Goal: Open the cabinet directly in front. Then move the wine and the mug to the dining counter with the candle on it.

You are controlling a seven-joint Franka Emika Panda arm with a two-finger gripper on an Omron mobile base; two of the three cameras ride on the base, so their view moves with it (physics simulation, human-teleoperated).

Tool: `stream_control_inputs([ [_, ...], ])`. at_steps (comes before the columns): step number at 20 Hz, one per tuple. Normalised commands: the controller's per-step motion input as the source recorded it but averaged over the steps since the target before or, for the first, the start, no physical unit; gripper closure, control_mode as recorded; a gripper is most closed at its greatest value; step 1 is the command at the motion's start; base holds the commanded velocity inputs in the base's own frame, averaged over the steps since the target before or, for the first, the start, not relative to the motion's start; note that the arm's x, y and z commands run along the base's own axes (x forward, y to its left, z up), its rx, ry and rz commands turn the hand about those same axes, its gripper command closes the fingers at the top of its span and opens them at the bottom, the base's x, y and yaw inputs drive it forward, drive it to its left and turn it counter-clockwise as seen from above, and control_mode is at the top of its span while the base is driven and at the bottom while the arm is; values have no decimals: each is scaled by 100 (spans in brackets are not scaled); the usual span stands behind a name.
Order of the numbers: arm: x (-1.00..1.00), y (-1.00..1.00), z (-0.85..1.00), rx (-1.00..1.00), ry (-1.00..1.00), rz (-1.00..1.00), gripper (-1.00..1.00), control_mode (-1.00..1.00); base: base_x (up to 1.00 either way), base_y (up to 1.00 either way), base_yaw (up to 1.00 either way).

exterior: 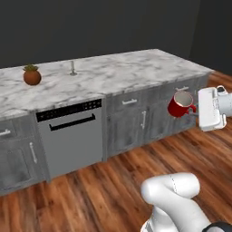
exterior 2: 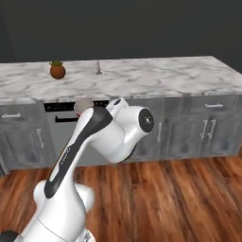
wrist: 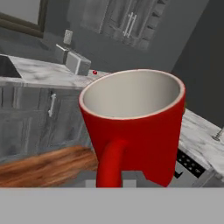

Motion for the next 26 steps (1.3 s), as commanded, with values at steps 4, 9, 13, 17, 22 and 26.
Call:
stream_control_inputs([
  [4, 0, 0, 0, 0, 0, 0, 100, 100, 100, -7, 16],
  [9, 0, 0, 0, 0, 0, 0, 100, 100, 100, -60, 26],
  [13, 0, 0, 0, 0, 0, 0, 100, 100, 99, -100, 27],
  [17, 0, 0, 0, 0, 0, 0, 100, 100, 82, -68, 31],
  [22, 0, 0, 0, 0, 0, 0, 100, 100, 38, 0, 0],
  [26, 0, 0, 0, 0, 0, 0, 100, 100, 100, 6, 0],
])
